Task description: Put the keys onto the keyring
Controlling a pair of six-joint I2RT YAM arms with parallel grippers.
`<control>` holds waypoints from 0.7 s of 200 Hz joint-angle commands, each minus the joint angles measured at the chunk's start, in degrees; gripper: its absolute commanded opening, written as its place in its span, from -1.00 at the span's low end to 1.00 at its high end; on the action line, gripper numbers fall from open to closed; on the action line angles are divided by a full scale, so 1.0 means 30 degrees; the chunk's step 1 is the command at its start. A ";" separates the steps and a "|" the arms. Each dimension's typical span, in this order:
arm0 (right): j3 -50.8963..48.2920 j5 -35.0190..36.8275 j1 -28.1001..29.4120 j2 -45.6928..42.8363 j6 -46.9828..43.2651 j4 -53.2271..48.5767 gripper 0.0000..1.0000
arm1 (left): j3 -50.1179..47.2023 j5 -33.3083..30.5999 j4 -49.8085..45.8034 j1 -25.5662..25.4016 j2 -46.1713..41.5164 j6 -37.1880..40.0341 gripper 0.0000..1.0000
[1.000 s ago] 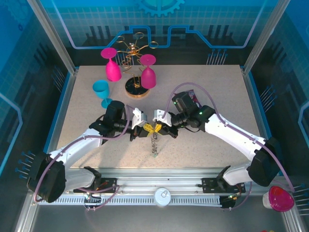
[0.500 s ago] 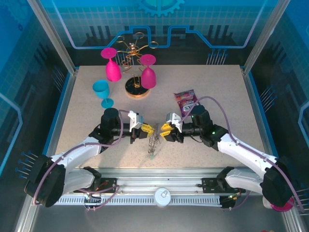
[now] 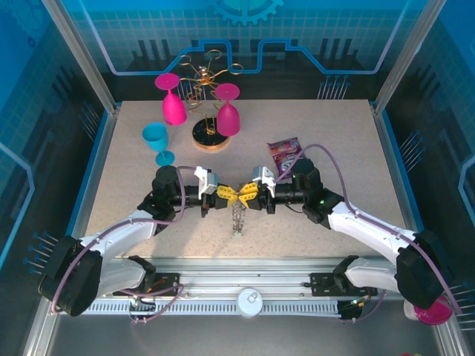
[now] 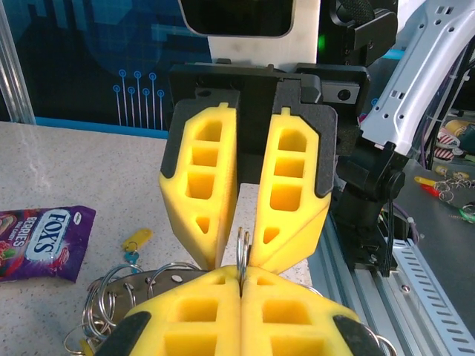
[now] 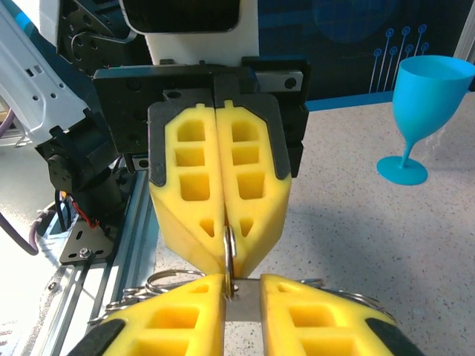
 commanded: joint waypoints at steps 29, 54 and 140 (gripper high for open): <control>0.0521 -0.0408 0.0309 0.0395 0.0024 0.0808 -1.00 | -0.0086 0.0678 0.1216 -0.0129 0.0163 -0.0161 -1.00; 0.1317 0.0019 0.0325 0.0278 -0.1039 -0.1714 -1.00 | 0.0194 -0.0077 0.0004 -0.0129 -0.0027 0.0181 -0.69; 0.7041 0.1615 0.0985 0.1915 -0.7625 -1.4267 -1.00 | 0.2626 -0.0499 -0.8085 -0.0202 -0.0564 0.4297 -0.48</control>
